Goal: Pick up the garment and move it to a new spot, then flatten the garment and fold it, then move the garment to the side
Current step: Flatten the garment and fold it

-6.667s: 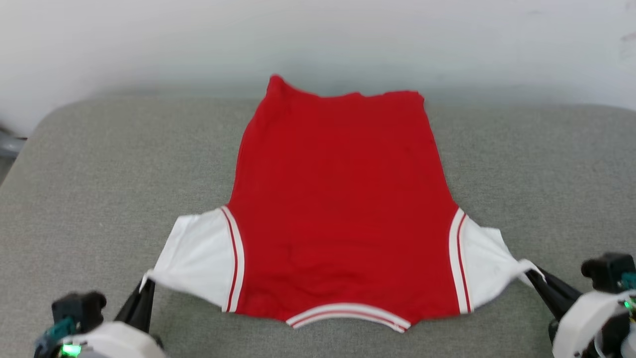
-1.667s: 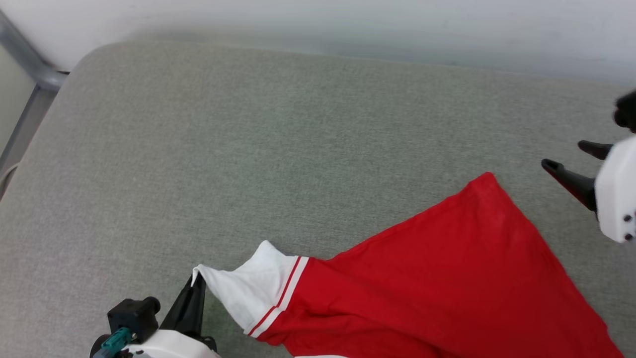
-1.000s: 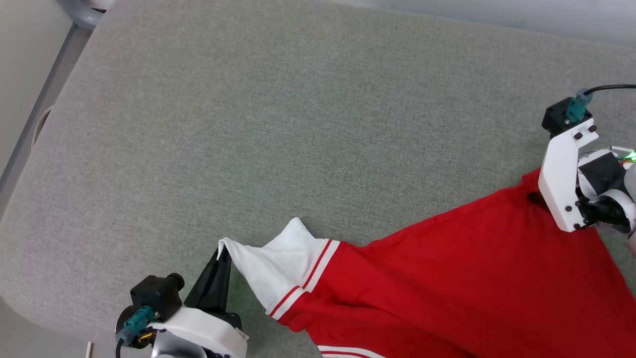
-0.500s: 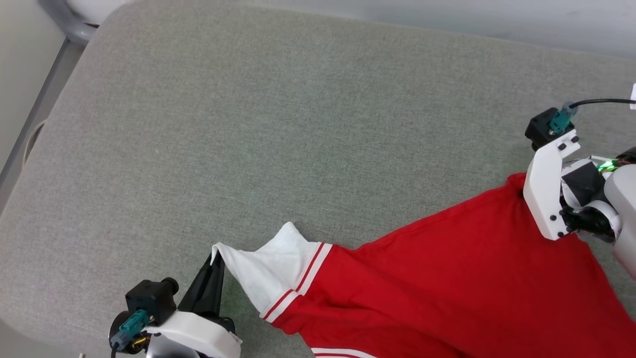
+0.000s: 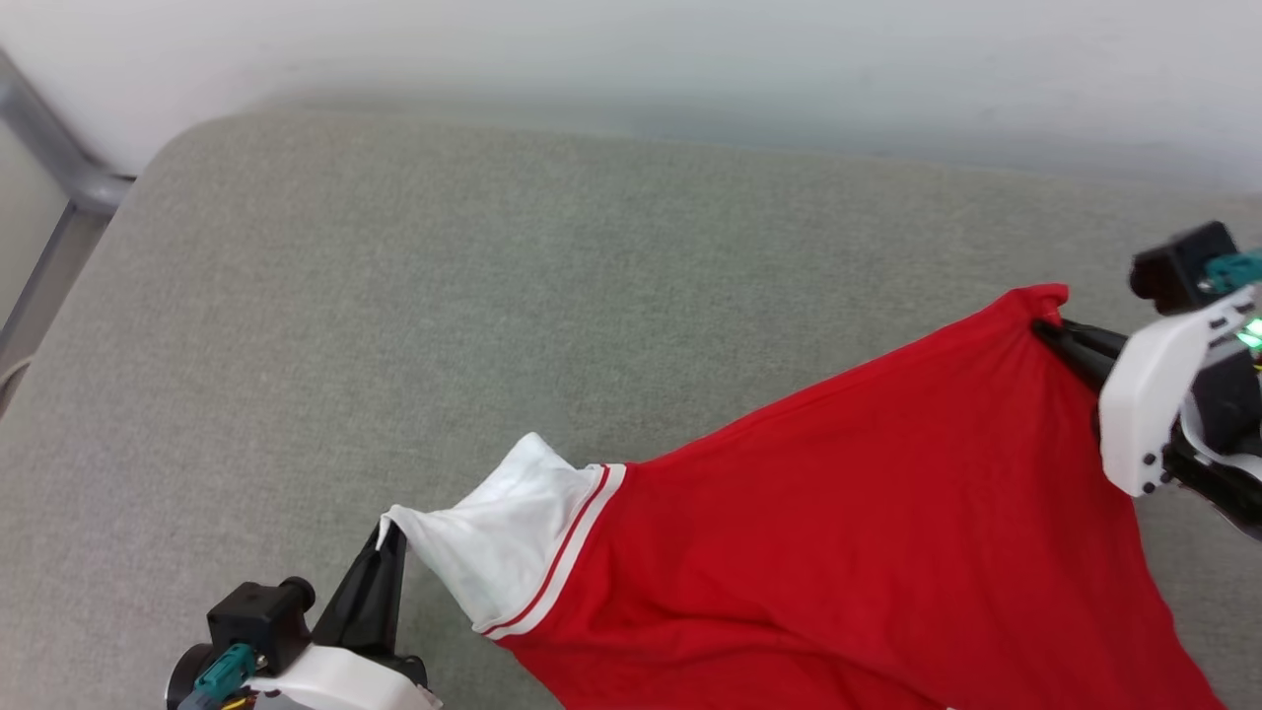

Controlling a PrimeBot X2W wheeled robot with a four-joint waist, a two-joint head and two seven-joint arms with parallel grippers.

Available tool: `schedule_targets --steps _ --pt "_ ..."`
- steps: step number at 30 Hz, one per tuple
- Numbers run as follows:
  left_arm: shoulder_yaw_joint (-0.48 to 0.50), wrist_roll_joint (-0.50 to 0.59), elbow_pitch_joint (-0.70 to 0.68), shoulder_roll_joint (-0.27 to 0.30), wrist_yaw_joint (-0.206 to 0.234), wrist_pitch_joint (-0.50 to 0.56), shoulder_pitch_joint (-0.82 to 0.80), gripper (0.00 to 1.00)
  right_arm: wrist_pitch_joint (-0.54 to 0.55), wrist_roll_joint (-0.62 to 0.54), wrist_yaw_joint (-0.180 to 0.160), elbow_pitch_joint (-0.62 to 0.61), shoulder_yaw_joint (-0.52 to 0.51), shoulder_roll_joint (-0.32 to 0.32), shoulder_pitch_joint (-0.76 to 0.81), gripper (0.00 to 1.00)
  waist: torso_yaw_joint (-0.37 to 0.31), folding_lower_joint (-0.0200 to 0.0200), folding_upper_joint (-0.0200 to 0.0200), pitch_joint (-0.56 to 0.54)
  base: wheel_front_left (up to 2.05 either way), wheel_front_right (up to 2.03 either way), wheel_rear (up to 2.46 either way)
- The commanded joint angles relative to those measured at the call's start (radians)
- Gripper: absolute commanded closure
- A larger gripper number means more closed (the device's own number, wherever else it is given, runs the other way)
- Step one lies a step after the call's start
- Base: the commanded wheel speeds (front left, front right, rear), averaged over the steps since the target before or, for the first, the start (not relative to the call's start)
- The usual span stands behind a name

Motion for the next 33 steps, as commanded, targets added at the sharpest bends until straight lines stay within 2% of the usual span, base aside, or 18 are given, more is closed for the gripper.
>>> schedule_targets --steps 1,7,12,19,20,21,27,33 --pt "0.006 0.005 -0.021 0.008 0.009 0.001 0.012 1.00 -0.039 0.004 -0.002 -0.019 -0.035 -0.013 0.037 1.00 -0.028 0.0000 0.0000 -0.034 0.00 0.00 0.00" --pt "0.030 0.027 -0.139 0.042 0.042 0.006 0.023 1.00 -0.142 -0.010 -0.002 -0.117 -0.205 -0.025 0.184 1.00 -0.058 0.0000 0.0000 -0.076 0.00 0.00 0.00" --pt "0.050 0.045 -0.267 0.071 0.067 0.022 0.004 1.00 -0.177 -0.058 -0.001 -0.230 -0.398 0.012 0.328 1.00 -0.075 0.0000 0.0000 -0.105 0.00 0.00 0.00" --pt "0.070 0.067 -0.426 0.116 0.077 0.077 -0.081 1.00 -0.099 -0.173 -0.001 -0.468 -0.670 0.119 0.492 1.00 -0.083 0.0000 0.0000 -0.120 0.00 0.00 0.00" --pt "0.070 0.067 -0.426 0.116 0.077 0.077 -0.081 1.00 -0.099 -0.173 -0.001 -0.468 -0.670 0.119 0.492 1.00 -0.083 0.0000 0.0000 -0.120 0.00 0.00 0.00" --pt "0.078 0.065 -0.453 0.125 0.072 0.094 -0.124 1.00 -0.059 -0.202 -0.001 -0.543 -0.725 0.156 0.513 1.00 -0.086 0.0000 0.0000 -0.116 0.00 0.00 0.00" --pt "0.091 0.063 -0.468 0.156 0.037 0.140 -0.336 1.00 0.043 -0.268 -0.001 -0.707 -0.818 0.231 0.433 1.00 -0.096 0.0000 0.0000 -0.053 0.00 0.00 0.00" --pt "0.082 0.065 -0.425 0.175 -0.012 0.199 -0.639 1.00 0.091 -0.295 -0.001 -0.712 -0.827 0.241 0.196 1.00 -0.105 0.0000 0.0000 0.075 0.00 0.00 0.00"
